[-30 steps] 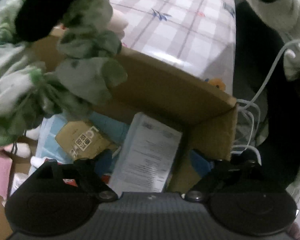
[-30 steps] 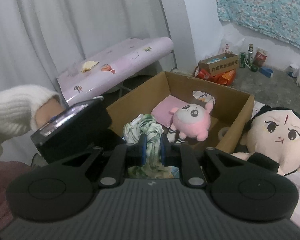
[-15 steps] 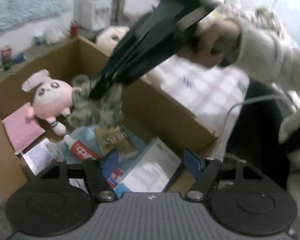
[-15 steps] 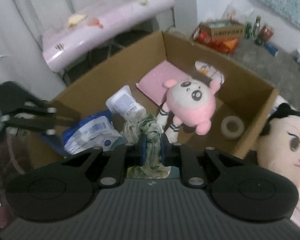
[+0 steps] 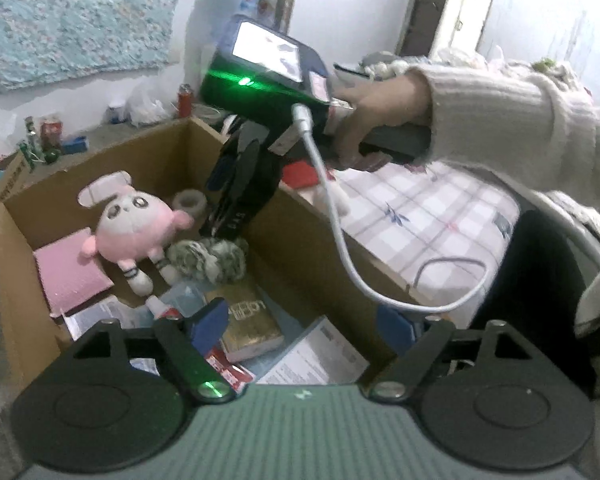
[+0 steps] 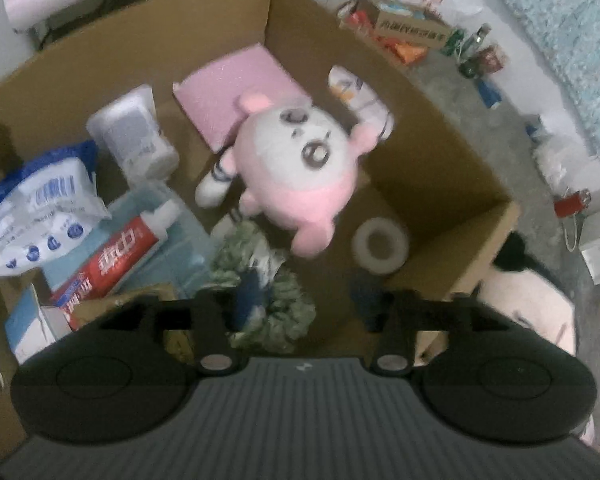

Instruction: Organize soft objects

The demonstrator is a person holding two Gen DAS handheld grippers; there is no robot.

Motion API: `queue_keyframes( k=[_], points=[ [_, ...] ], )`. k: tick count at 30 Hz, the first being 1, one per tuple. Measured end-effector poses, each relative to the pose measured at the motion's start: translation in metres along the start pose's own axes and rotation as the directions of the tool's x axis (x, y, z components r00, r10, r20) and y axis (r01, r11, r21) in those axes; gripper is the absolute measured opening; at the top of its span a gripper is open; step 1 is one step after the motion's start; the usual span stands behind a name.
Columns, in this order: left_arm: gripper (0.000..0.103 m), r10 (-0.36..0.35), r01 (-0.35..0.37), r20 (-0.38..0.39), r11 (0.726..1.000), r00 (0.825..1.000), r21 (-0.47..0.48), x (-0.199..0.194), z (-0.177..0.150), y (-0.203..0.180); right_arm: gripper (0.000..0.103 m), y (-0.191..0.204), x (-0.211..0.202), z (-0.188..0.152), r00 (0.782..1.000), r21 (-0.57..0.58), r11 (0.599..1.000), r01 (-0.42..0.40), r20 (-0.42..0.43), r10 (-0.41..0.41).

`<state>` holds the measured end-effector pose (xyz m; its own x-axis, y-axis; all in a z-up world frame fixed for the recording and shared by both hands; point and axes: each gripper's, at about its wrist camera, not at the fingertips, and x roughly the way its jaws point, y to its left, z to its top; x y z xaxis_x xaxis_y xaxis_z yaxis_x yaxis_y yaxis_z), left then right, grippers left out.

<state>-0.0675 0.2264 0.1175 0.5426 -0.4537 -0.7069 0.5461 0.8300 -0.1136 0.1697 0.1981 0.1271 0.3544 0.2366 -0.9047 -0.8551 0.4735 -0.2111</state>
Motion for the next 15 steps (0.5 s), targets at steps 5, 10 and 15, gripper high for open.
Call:
queue_keyframes(
  k=[5, 10, 15],
  points=[
    [0.085, 0.200, -0.192, 0.047, 0.970, 0.979, -0.148, -0.010, -0.002, -0.003, 0.059, -0.021, -0.049, -0.015, 0.985, 0.110, 0.992, -0.062, 0.169, 0.043],
    [0.084, 0.400, -0.349, 0.017, 0.820, 0.916, -0.454, -0.019, -0.016, -0.005, 0.059, -0.023, -0.109, -0.068, 0.911, 0.163, 0.962, -0.220, 0.387, 0.142],
    [0.086, 0.655, -0.597, -0.054, 0.648, 0.754, -0.474, -0.016, -0.025, -0.036, 0.059, -0.011, -0.149, -0.125, 0.837, 0.228, 0.902, -0.366, 0.505, 0.212]
  ],
)
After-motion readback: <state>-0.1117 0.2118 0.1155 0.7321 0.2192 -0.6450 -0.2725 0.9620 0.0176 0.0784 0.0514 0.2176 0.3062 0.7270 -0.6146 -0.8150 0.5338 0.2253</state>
